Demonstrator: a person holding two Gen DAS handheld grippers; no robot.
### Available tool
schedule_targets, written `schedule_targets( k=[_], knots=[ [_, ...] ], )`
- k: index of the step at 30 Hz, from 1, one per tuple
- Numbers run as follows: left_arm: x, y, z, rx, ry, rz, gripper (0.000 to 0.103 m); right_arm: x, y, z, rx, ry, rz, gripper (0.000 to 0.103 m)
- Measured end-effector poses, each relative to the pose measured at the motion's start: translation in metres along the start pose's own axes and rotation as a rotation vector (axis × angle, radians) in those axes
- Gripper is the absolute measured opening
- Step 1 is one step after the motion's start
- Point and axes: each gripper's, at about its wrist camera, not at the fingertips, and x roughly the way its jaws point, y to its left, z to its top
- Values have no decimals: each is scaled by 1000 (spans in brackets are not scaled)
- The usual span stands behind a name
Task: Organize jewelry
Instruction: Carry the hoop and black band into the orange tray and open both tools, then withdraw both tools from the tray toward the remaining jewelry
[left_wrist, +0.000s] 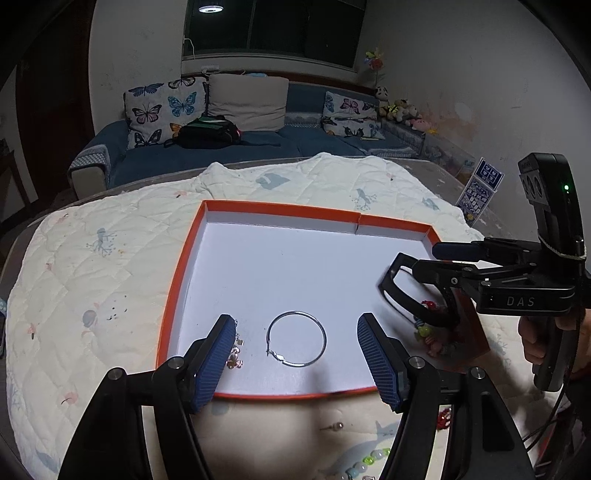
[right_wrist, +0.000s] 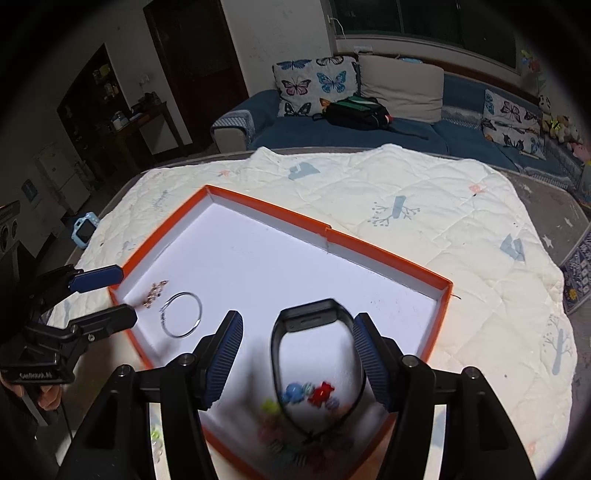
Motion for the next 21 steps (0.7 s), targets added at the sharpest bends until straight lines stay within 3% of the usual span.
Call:
schedule_targets(
  k=[6, 8, 21],
  knots=[
    [-32, -5, -14, 14, -31, -3, 75, -26, 13, -14, -23, -37, 11, 70],
    [-43, -7, -20, 13, -47, -1, 88, -34, 19, -20, -31, -49, 22, 71],
    [-102, -15, -66, -3, -86, -6, 95, -67, 42, -66, -39, -85, 79, 75]
  ],
)
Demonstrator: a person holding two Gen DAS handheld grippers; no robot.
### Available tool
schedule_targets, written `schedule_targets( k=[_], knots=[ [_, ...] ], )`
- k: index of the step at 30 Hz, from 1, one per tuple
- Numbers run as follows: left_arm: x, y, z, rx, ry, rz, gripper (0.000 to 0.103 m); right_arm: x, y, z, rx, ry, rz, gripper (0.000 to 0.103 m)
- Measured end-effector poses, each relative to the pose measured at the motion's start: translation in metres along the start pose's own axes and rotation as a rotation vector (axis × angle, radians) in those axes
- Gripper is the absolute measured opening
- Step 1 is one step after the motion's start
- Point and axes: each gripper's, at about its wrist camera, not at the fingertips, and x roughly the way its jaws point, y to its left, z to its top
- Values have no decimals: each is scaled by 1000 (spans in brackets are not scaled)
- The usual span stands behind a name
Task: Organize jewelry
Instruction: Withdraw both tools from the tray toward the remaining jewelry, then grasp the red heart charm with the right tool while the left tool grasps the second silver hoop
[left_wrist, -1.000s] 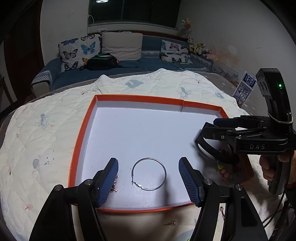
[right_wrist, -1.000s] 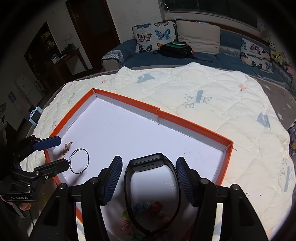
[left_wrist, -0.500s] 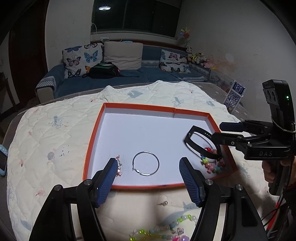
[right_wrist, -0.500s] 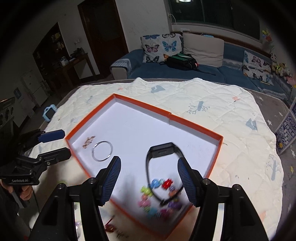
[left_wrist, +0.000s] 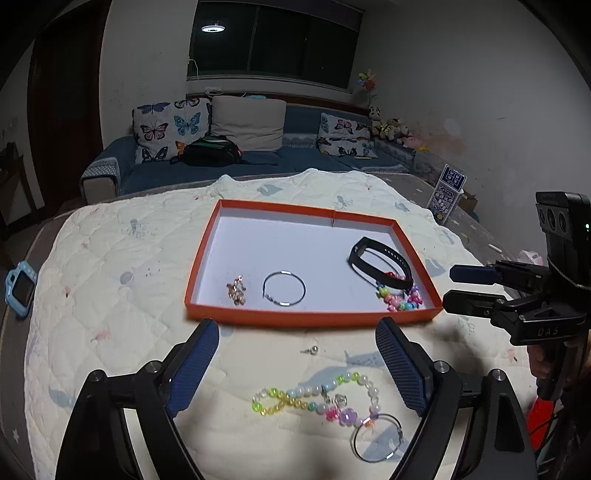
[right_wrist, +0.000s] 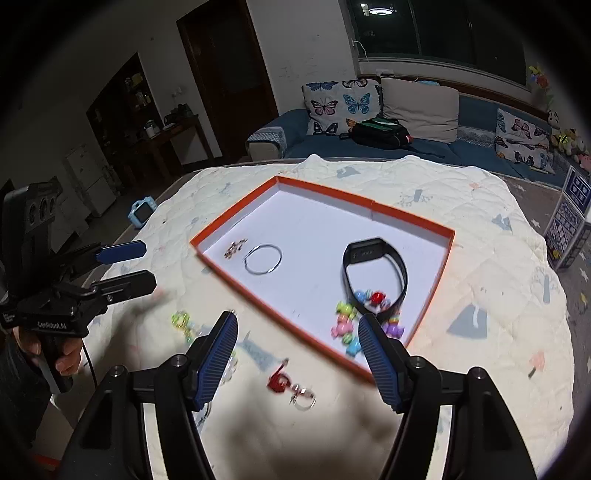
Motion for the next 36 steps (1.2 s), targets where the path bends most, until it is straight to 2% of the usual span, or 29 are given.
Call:
schedule_targets(
  k=[4, 11, 19, 30, 36],
  knots=[
    [-11, 1, -18, -14, -8, 7, 96, -4, 6, -18, -19, 15, 10, 75],
    [-19, 10, -45, -48, 14, 28, 96, 2, 17, -51, -103, 80, -26, 75],
    [-23, 13, -72, -46, 36, 54, 96, 16, 17, -58, -96, 112, -7, 74],
    [-14, 19, -81, -78, 64, 44, 96, 32, 16, -55, -112, 141, -16, 50],
    [-11, 14, -81, -54, 68, 40, 96, 40, 24, -47, -185, 141, -20, 47]
  ],
)
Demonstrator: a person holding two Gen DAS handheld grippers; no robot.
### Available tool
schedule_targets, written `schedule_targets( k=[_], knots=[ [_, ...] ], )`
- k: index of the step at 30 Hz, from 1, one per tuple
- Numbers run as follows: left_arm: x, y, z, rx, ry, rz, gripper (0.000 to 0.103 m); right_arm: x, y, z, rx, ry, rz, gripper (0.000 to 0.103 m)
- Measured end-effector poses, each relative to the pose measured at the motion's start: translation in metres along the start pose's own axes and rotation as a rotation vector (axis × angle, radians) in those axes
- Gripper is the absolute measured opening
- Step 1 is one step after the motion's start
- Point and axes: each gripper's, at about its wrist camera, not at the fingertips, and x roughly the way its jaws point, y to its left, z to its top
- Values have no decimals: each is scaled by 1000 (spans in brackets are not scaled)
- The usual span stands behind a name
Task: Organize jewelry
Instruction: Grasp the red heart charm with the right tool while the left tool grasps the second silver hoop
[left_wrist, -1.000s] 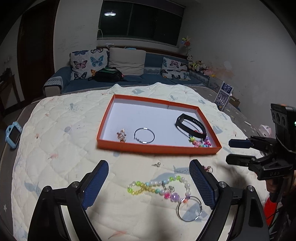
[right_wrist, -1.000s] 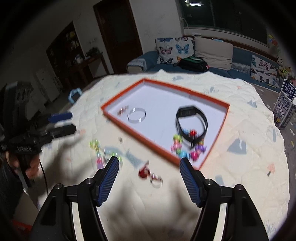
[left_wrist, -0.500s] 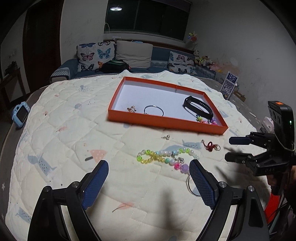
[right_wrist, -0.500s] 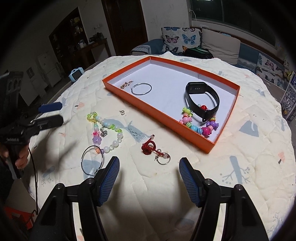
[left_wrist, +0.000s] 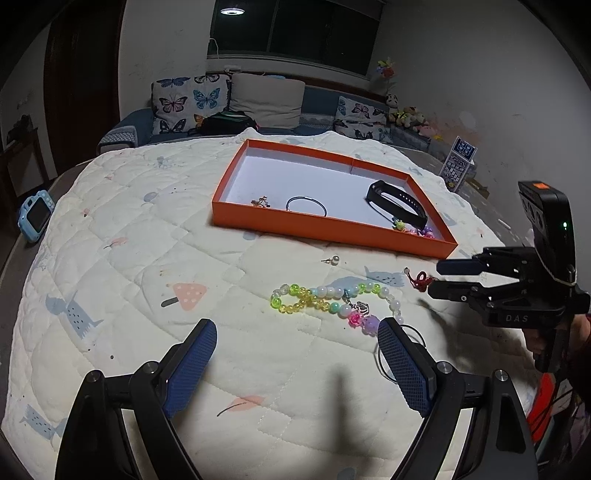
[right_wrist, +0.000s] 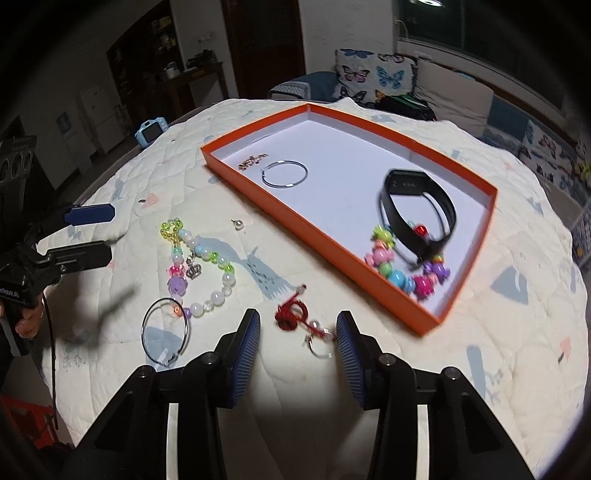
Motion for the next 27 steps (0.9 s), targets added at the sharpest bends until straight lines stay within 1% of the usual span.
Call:
schedule_targets(
  k=[2, 7, 9, 11, 14, 17, 23, 27],
  knots=[
    [2, -2, 1, 10, 3, -2, 96, 3, 3, 3, -32, 0, -1, 43],
    [6, -4, 1, 31, 9, -8, 96, 14, 9, 5, -88, 33, -6, 25],
    [7, -6, 1, 41, 11, -14, 96, 15, 9, 3, -95, 39, -4, 22],
    [8, -9, 1, 59, 8, -20, 95, 13, 9, 2, -89, 34, -7, 22],
    [11, -17, 1, 90, 8, -32, 92, 8, 7, 2, -63, 24, 4, 21],
    [15, -28, -2, 110, 28, -72, 91, 1, 4, 3, -28, 3, 18, 21],
    [25, -64, -10, 174, 69, -141, 91, -16, 2, 4, 25, -44, 53, 21],
    [40, -80, -13, 193, 103, -134, 91, -28, 0, 3, 41, -77, 56, 21]
  ],
)
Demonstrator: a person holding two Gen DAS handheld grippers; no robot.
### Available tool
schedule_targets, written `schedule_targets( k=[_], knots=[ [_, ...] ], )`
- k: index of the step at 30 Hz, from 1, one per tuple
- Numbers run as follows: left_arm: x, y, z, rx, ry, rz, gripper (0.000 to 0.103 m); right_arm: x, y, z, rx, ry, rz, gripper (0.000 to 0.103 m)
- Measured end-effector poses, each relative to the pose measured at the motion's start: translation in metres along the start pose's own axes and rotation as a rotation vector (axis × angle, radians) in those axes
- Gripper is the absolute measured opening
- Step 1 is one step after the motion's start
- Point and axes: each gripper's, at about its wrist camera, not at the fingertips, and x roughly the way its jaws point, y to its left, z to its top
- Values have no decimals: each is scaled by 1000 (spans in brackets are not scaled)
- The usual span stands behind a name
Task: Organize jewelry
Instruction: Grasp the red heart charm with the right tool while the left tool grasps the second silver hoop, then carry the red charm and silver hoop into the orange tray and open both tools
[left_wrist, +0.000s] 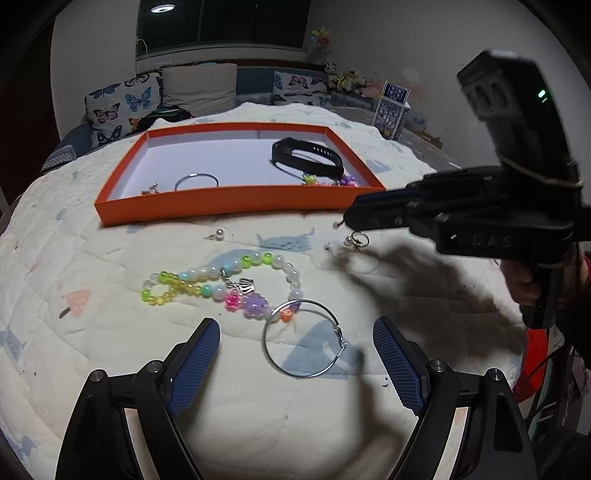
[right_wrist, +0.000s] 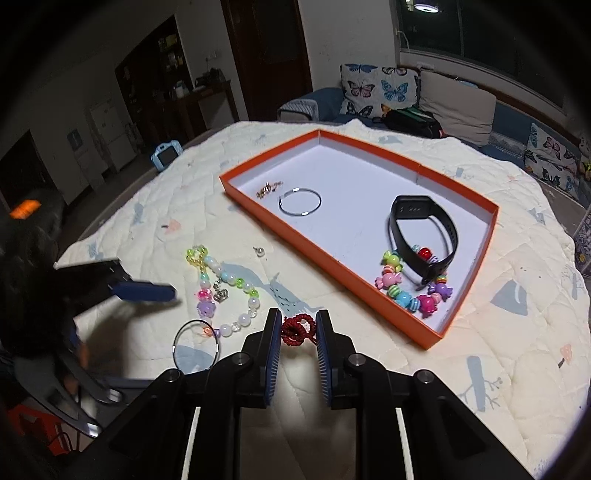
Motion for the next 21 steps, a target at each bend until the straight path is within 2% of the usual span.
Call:
schedule_targets(
  k=[4, 6, 14, 21],
  knots=[
    [12, -5, 1, 3, 30, 24, 90, -8, -5, -1, 27, -21, -3, 21],
    [15, -7, 0, 14, 34, 43, 86, -9, -8, -3, 40, -22, -5, 21],
    [17, -10, -2, 48, 24, 97, 56, -9, -8, -6, 52, -20, 1, 21],
    [5, -8, -1, 46, 9, 85, 54, -16, -6, -2, 58, -40, 13, 21]
  ],
)
